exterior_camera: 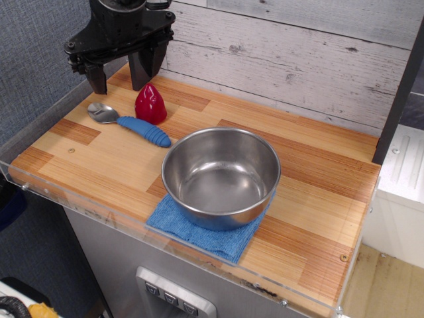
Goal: Move the pepper and drop into the pot
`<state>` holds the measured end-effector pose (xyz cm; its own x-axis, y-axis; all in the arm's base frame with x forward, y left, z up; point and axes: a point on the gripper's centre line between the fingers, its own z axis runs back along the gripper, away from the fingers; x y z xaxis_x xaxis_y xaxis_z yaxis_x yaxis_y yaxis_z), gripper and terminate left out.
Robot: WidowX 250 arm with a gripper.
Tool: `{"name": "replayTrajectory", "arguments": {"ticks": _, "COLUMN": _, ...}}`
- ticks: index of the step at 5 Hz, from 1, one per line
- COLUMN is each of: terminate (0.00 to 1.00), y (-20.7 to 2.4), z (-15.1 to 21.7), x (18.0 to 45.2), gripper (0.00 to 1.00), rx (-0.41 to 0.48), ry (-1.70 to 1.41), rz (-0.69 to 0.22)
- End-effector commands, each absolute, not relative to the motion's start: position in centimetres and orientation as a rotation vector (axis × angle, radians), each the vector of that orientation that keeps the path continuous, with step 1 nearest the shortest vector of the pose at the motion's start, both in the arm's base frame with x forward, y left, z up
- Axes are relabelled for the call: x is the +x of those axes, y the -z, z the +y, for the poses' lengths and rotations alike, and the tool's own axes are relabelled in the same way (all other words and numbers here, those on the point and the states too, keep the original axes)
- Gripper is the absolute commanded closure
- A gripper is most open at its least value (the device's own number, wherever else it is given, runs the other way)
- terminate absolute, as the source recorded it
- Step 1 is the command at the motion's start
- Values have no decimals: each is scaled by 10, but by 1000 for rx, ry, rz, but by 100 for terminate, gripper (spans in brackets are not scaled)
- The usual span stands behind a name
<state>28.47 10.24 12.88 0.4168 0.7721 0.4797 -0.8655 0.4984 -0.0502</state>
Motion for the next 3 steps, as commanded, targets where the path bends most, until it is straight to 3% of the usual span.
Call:
{"name": "replayTrajectory", "arguments": {"ticks": 1, "terminate": 0, "y": -129, "z": 102, "x": 285, "gripper": 0, "rx": 218, "ry": -1038, "rz": -480}}
{"name": "replayTrajectory", "arguments": {"ticks": 3, "terminate": 0, "y": -119, "z": 137, "x": 302, "gripper": 0, "rx": 242, "ry": -1001, "rz": -506}}
